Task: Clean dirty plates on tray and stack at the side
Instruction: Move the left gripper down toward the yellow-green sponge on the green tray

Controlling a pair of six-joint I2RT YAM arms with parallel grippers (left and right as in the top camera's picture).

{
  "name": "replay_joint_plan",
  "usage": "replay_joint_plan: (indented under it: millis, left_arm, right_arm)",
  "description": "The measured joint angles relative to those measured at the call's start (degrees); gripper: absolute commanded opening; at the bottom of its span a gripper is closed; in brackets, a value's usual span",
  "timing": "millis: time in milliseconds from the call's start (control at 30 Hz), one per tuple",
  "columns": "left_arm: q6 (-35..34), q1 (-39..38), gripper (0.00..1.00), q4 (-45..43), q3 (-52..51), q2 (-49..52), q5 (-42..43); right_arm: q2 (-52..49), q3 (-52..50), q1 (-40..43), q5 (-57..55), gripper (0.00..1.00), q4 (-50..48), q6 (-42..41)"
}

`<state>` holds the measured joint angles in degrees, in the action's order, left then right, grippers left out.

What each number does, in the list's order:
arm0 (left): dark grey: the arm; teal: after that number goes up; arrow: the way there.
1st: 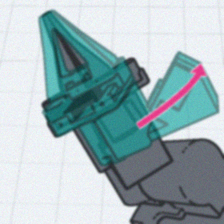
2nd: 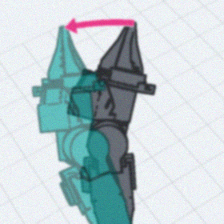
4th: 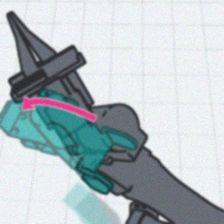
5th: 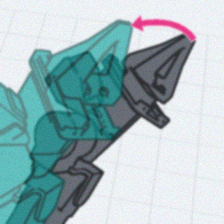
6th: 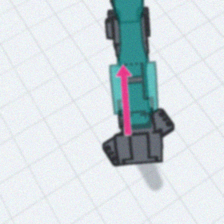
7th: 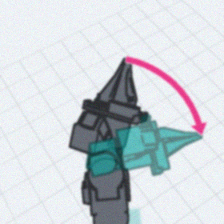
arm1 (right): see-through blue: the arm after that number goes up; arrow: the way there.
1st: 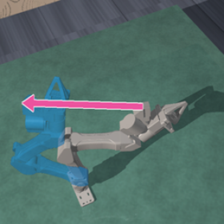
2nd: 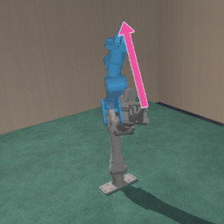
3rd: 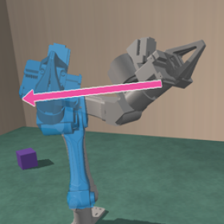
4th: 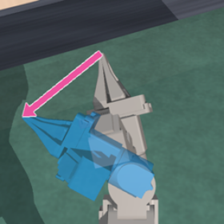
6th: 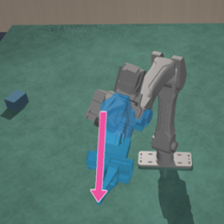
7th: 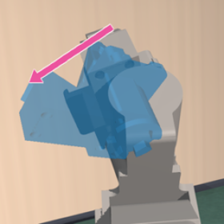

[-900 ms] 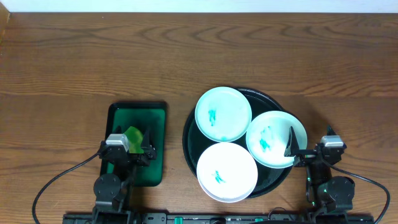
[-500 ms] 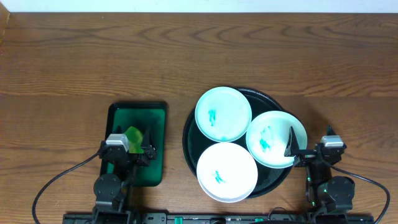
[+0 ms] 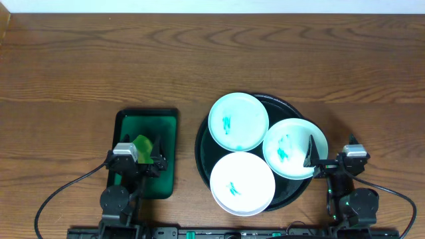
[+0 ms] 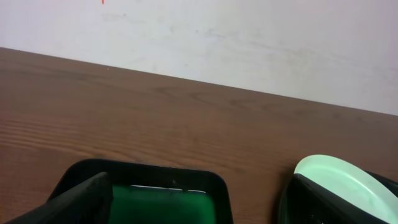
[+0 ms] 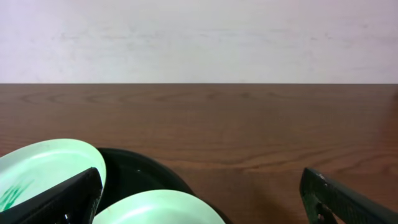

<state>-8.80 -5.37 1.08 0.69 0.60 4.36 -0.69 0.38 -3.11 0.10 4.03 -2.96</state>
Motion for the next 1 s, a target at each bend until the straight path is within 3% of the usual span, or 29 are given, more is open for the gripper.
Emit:
replay_joint_plan:
  millis: [333, 633, 800, 1000]
  left_arm:
    - [-1.55, 0.0, 0.9, -0.24, 0.0, 0.0, 1.27]
    - [-2.4, 0.0, 0.9, 3.17, 2.03, 2.62, 9.35]
    - [-2.82, 0.0, 0.9, 11.23, 6.34, 10.38, 10.56]
    - [-0.81, 0.0, 0.9, 20.28, 21.94, 26.23, 10.58]
  right_arm:
    - [0.0, 0.0, 0.0, 0.0, 0.99, 0.0, 0.0]
    - [0.0, 0.0, 0.0, 0.0, 0.99, 0.02, 0.0]
    - [0.0, 0.0, 0.0, 0.02, 0.99, 0.02, 0.0]
    - [-0.04, 0.0, 0.0, 0.0, 0.99, -0.04, 0.02]
